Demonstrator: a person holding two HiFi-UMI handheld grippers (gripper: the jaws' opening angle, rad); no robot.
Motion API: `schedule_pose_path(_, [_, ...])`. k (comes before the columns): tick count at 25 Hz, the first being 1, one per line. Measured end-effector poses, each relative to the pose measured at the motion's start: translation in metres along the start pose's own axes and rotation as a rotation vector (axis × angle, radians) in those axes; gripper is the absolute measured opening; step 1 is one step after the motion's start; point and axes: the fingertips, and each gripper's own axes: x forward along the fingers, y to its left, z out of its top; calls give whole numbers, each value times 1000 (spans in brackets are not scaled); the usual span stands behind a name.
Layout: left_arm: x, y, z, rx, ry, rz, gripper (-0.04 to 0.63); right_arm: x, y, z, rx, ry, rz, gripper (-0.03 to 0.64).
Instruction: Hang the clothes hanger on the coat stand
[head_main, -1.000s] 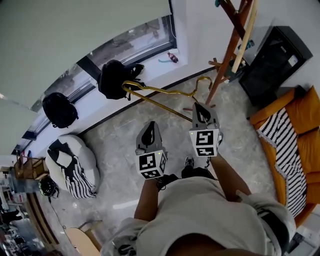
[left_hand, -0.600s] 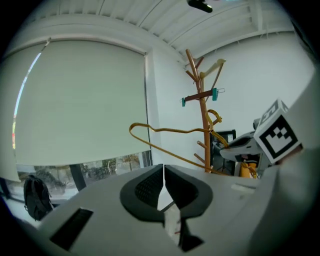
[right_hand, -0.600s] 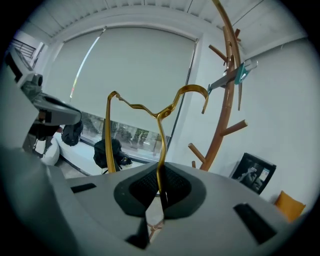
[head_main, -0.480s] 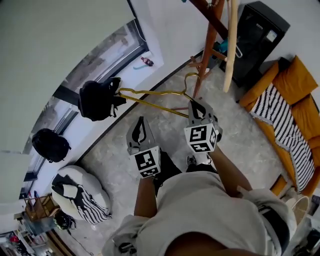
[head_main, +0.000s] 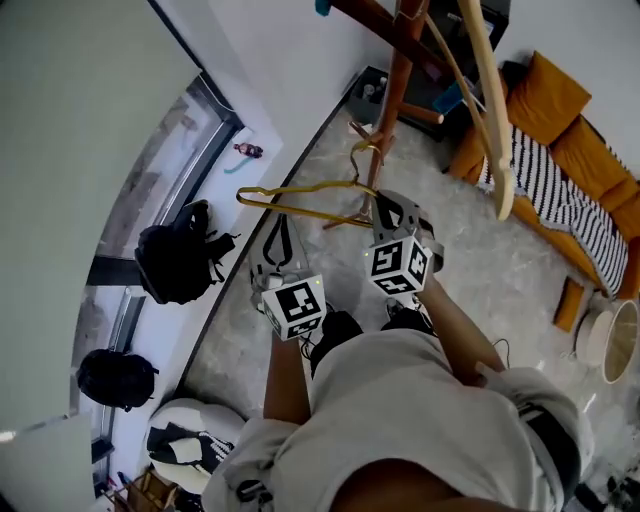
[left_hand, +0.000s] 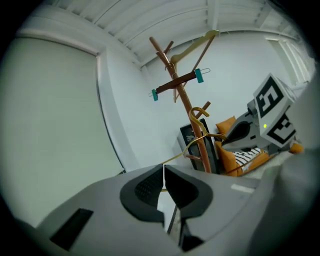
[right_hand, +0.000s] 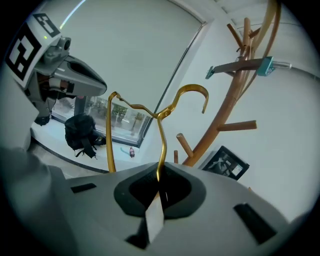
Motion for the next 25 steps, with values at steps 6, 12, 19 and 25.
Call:
schedule_pose_path(6, [42,-2,5,240,-31,-143,17,7,0,-8,-4,102,-104,5])
schedule_pose_path(12, [70,-35,3,407,-35,-394,95,2,-4,-21,-2,194,-202,5])
schedule_pose_path(19, [82,-66,3,579,-108,-554,170,-8,6,-26,1,269,-275,5])
schedule_pose_path(25, [89,-73,-10,655,-117,-572,169,-11,19,-24,-6,303,-295,5])
